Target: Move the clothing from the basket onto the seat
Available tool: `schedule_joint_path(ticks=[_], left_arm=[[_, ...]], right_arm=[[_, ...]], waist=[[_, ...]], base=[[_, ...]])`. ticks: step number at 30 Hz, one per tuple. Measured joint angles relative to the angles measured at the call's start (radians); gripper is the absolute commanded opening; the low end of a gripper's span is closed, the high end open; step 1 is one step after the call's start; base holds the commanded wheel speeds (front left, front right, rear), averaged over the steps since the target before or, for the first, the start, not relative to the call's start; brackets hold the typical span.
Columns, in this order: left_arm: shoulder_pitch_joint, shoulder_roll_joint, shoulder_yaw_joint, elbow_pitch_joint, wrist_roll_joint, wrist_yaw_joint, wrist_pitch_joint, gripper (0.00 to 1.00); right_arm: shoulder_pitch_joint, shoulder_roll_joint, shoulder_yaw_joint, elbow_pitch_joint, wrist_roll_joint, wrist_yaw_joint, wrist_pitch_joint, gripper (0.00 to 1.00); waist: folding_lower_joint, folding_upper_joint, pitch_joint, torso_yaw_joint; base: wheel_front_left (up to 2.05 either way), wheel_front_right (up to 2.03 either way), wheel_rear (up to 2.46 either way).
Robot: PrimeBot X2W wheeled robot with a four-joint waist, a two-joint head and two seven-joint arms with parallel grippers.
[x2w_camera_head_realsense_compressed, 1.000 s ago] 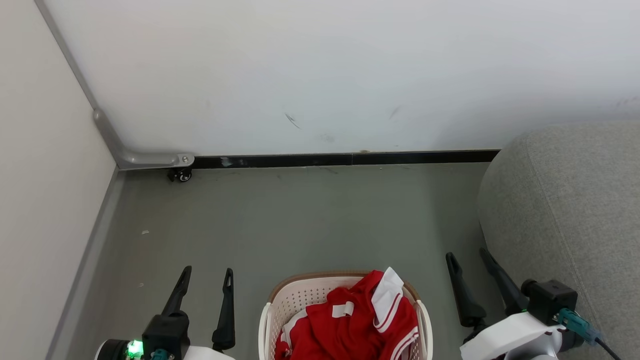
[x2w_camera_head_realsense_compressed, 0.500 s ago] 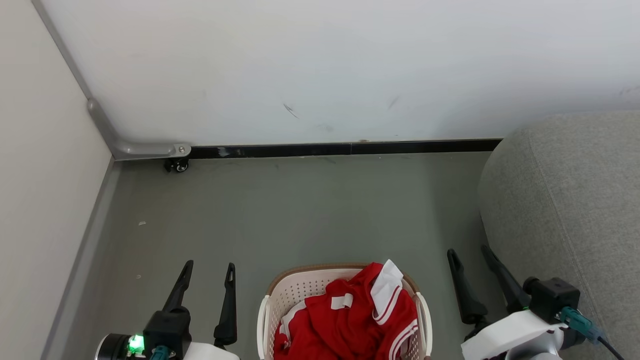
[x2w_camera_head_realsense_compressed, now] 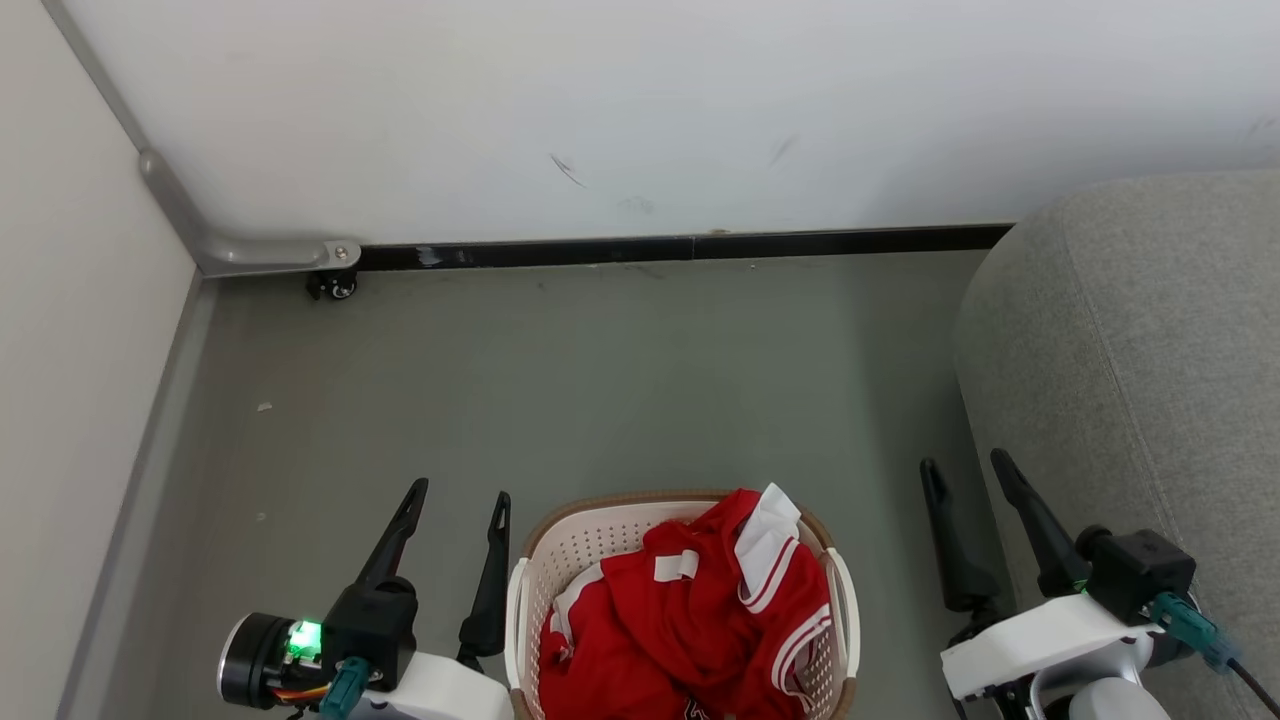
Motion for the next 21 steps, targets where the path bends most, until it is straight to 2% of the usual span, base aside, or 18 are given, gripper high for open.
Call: schedule_joint_path(ticks=[18, 21], left_arm=[[-0.113, -0.010, -0.058, 0.030, 0.033, -0.036, 0.000, 1.00], [-0.136, -0.012, -0.072, 0.049, 0.038, -0.052, 0.000, 1.00]], right_arm=[[-0.068, 0.000, -0.060, -0.052, -0.011, 0.000, -0.013, 1.00], [-0.092, 0.000, -0.077, -0.060, -0.011, 0.000, -0.013, 1.00]], waist=[[0.0000, 0.0000, 0.140, -0.034], [0.0000, 0.0000, 0.174, -0.041]], base=[[0.00, 0.00, 0.00], [0.00, 0.00, 0.00]])
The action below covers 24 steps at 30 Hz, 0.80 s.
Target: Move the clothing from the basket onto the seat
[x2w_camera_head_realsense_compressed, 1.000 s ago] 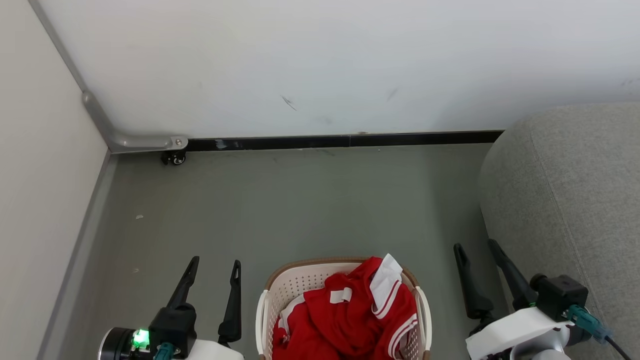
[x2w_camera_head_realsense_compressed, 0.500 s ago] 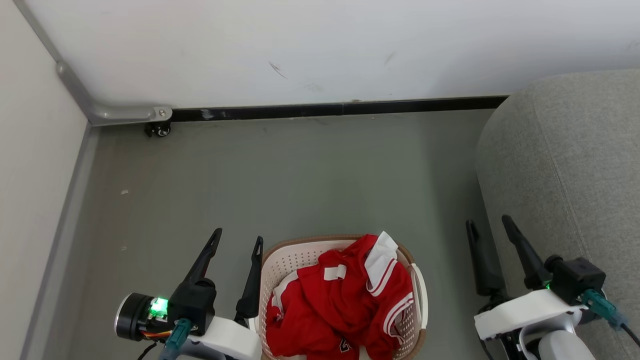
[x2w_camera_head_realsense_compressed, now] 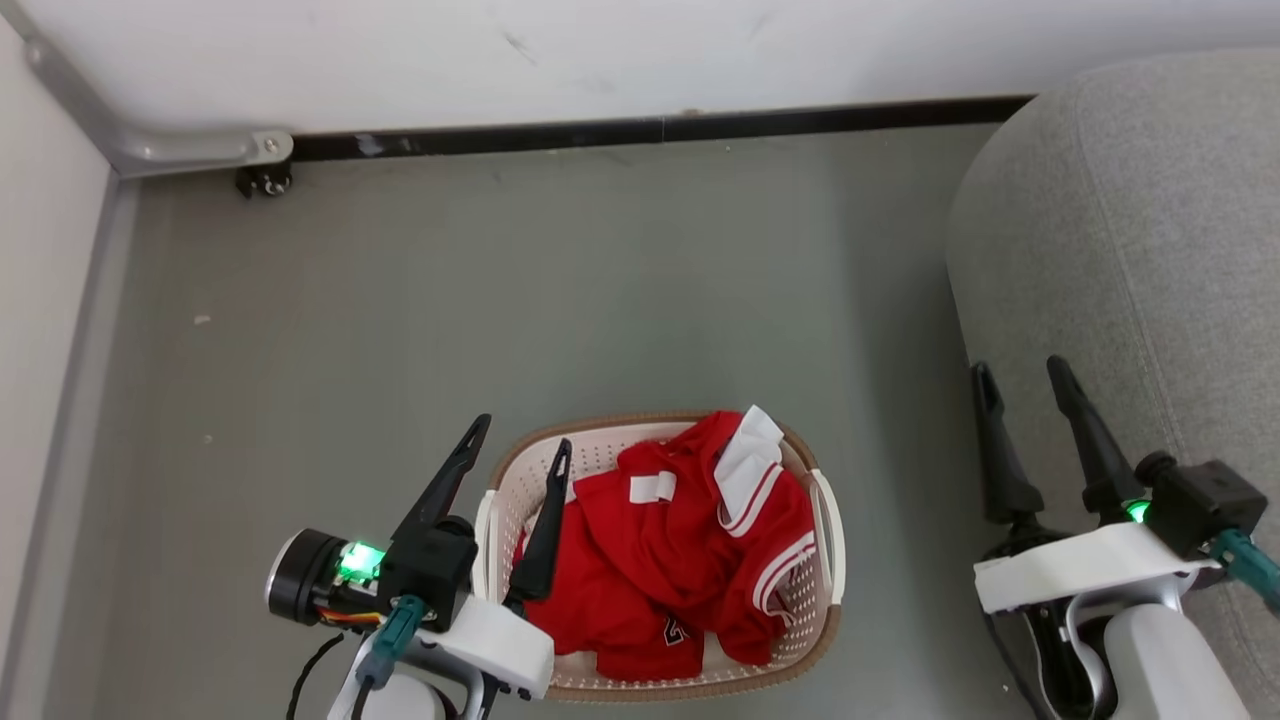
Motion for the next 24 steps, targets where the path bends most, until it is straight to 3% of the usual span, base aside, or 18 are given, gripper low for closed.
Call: schedule_joint_path(ticks=[24], left_arm=[[-0.159, -0.007, -0.058, 0.138, 0.023, -0.053, -0.004, 1.00]], right_arm=[[-0.123, 0.000, -0.011, -0.035, 0.000, 0.000, -0.021, 1.00]], waist=[[0.0000, 0.0000, 0.185, -0.049]], base=[[0.00, 0.00, 0.00]])
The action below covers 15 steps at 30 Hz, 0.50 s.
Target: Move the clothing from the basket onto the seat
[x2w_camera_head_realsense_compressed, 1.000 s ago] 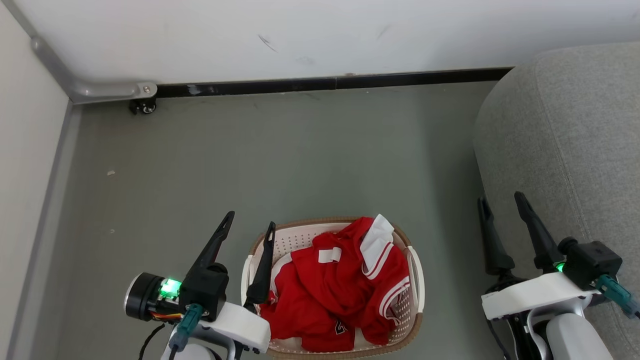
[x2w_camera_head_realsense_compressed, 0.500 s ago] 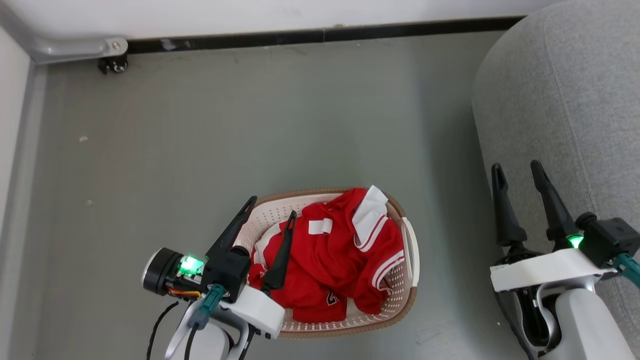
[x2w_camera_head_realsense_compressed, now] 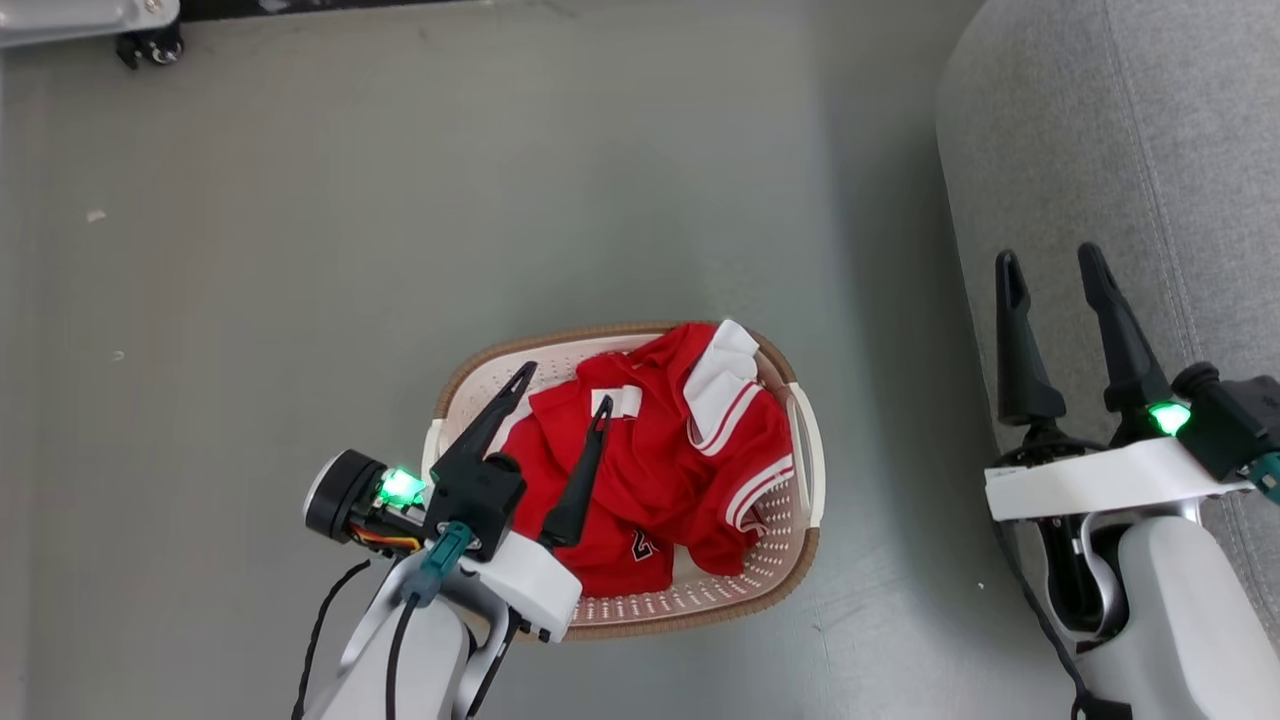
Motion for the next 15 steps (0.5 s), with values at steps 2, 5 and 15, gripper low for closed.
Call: schedule_joint_path(ticks=[2, 5, 15], left_arm=[[-0.015, 0.000, -0.005, 0.018, 0.001, -0.008, 0.000, 1.00], [-0.032, -0.002, -0.011, 0.044, 0.001, -0.009, 0.000, 1.00], [-0.090, -0.003, -0.016, 0.135, 0.011, -0.017, 0.000, 1.00]], right_arm=[[-0.012, 0.000, 0.001, -0.002, 0.000, 0.000, 0.000, 1.00], [-0.028, 0.000, 0.002, -0.003, 0.000, 0.000, 0.000, 1.00], [-0.077, -0.001, 0.014, -0.004, 0.002, 0.000, -0.010, 1.00]], waist=[[0.0000, 0.0000, 0.014, -0.006], [0.0000, 0.0000, 0.035, -0.014], [0.0000, 0.0000, 0.101, -0.041]], base=[[0.00, 0.00, 0.00], [0.00, 0.00, 0.00], [0.00, 0.00, 0.00]])
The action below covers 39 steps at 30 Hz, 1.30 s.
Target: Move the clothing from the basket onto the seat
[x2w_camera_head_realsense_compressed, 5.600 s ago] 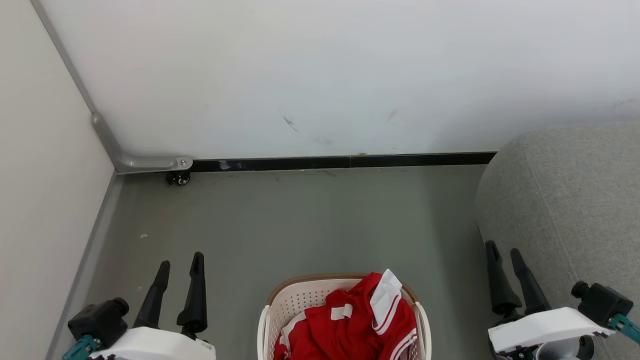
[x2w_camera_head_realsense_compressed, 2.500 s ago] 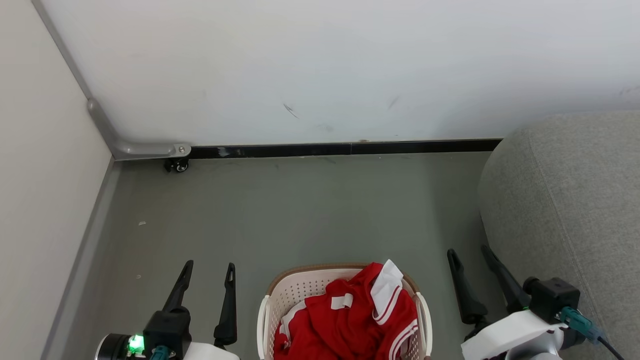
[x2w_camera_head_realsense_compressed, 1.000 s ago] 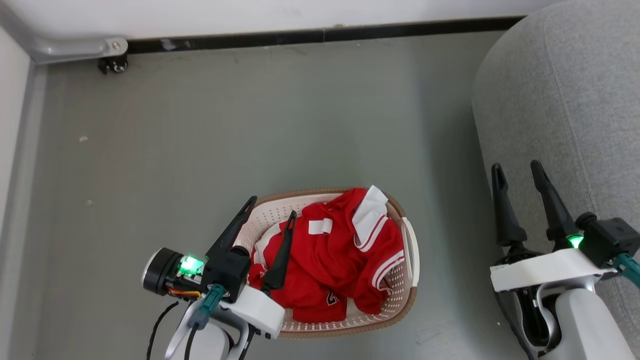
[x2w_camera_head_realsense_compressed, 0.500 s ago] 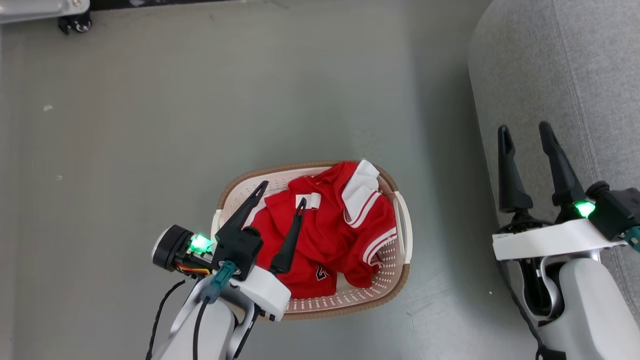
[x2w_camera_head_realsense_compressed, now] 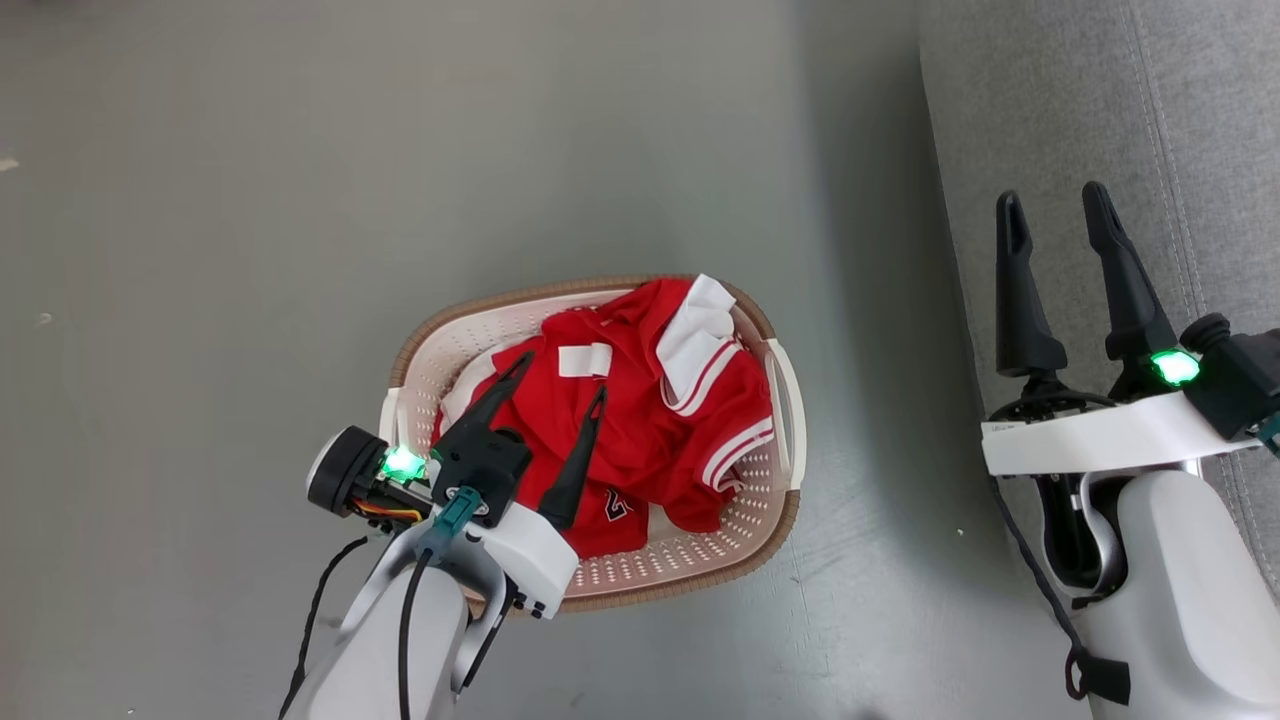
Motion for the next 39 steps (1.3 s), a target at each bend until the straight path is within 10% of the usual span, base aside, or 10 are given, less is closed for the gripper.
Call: schedule_joint_path(ticks=[39], left_arm=[[-0.125, 0.047, -0.021, 0.344, 0.060, 0.002, 0.061, 1.00]], right_arm=[[-0.164, -0.001, 0.058, 0.008, 0.021, 0.000, -0.011, 1.00]], waist=[[-0.0001, 0.0000, 0.144, -0.089]], base=[[0.00, 0.00, 0.00]])
